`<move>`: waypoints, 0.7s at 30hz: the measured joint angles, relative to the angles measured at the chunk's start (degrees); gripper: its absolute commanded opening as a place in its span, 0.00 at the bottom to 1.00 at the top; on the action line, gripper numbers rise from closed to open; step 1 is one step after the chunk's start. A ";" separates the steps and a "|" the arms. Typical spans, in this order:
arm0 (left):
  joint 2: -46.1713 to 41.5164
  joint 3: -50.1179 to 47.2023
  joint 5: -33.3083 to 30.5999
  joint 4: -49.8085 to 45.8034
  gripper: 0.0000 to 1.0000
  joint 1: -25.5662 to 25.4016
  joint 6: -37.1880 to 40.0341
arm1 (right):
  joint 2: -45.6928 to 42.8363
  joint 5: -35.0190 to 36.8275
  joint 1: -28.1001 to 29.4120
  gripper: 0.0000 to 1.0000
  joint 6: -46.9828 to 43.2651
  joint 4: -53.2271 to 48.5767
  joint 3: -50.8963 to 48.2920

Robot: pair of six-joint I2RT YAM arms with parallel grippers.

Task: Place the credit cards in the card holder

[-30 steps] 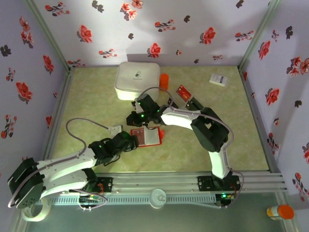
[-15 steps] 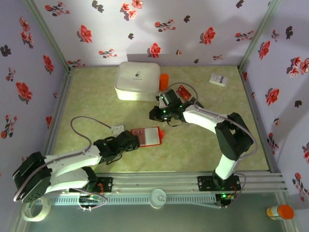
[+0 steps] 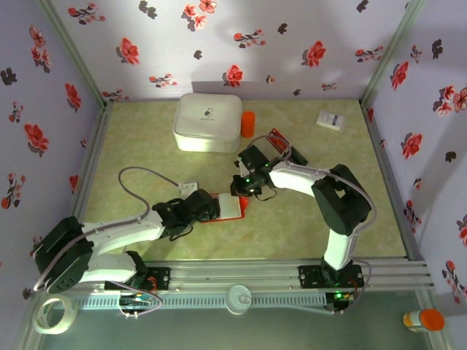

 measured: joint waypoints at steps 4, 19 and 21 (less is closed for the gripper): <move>0.22 0.07 0.02 0.04 1.00 0.00 0.17 | 1.16 0.24 0.59 0.11 0.00 -0.17 0.00; 2.23 0.98 1.44 1.40 1.00 0.00 1.27 | 3.87 -0.46 4.31 0.10 1.20 1.57 1.81; 2.23 1.03 1.53 1.73 1.00 0.00 1.29 | 4.11 -0.92 4.72 0.10 1.75 2.08 2.05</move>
